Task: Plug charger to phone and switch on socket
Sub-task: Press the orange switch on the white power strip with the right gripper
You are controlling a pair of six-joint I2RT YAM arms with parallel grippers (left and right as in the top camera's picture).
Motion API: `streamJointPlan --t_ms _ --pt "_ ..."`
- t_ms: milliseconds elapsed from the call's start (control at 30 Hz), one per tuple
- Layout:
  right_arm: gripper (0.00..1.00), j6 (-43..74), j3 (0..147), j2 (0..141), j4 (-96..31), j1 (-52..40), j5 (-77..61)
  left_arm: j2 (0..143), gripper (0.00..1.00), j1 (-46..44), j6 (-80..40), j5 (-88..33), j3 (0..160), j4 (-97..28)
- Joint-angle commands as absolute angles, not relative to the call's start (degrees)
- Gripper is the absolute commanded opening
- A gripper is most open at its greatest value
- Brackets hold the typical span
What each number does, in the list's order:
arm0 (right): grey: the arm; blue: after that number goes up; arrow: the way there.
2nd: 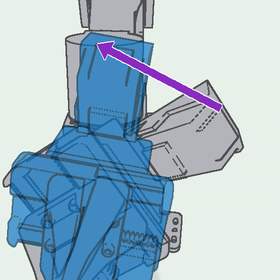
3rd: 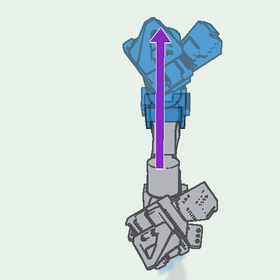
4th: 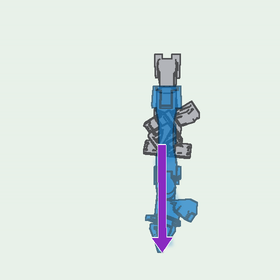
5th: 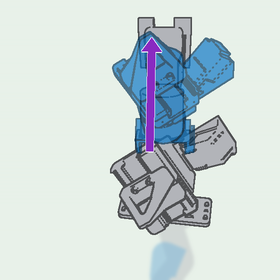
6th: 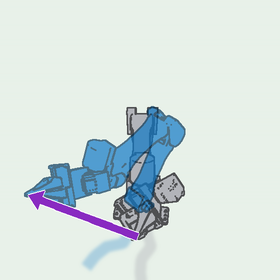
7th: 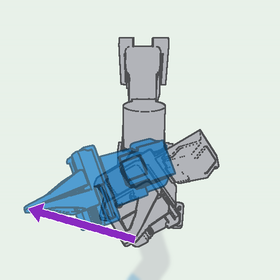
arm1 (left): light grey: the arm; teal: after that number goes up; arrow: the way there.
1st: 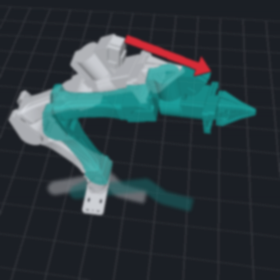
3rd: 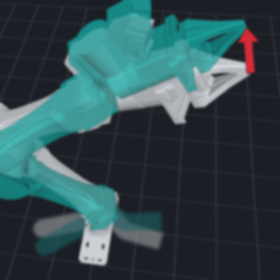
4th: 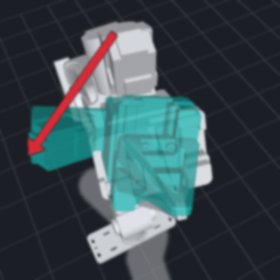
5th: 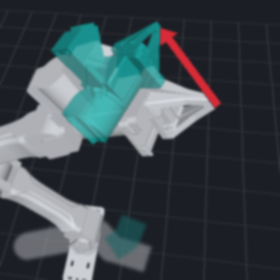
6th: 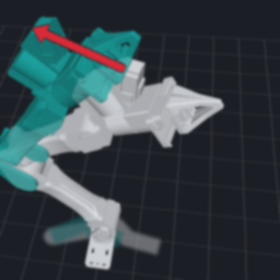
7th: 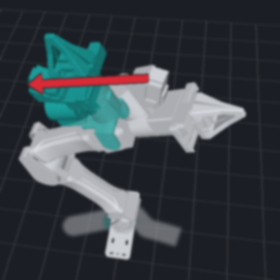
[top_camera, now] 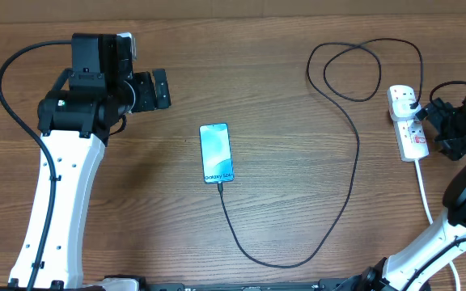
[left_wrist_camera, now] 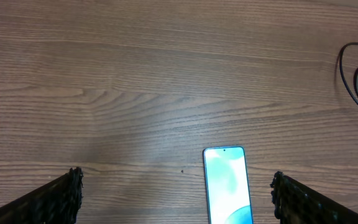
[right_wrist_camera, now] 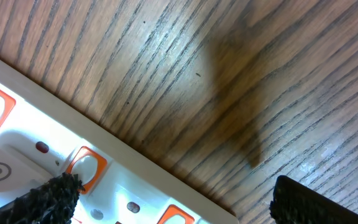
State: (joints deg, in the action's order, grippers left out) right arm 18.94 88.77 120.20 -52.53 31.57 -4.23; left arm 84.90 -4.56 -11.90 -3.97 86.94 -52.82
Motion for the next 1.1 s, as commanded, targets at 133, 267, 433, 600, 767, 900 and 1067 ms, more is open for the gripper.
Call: streamJointPlan --t_ms 133,267,433,600,767,900,1067 --pt "1.0 21.04 89.58 120.57 -51.92 33.04 -1.26 85.17 1.0 -4.8 -12.03 -3.18 86.89 -52.95" --pt "1.0 21.02 89.6 120.57 -51.62 34.26 -1.41 85.17 0.99 -4.8 -12.03 -3.18 86.89 -52.95" --pt "1.0 20.29 89.58 120.57 -51.96 34.46 -1.98 85.17 0.99 -4.8 -12.03 -3.18 86.89 -52.95" --pt "1.0 17.91 89.58 120.57 -51.92 34.13 -6.35 85.17 1.0 -4.8 -12.03 -3.18 86.89 -52.95" --pt "1.0 17.52 89.58 120.57 -52.25 34.09 -7.86 85.17 0.99 -4.8 -12.03 -3.18 86.89 -52.95" --pt "1.0 17.5 89.38 120.57 -52.82 34.09 -7.81 85.17 1.0 -4.8 -12.03 -3.18 86.89 -52.95" --pt "1.0 17.54 88.51 120.57 -52.23 34.09 -7.6 85.17 0.99 -4.8 -12.03 -3.18 86.89 -52.95"
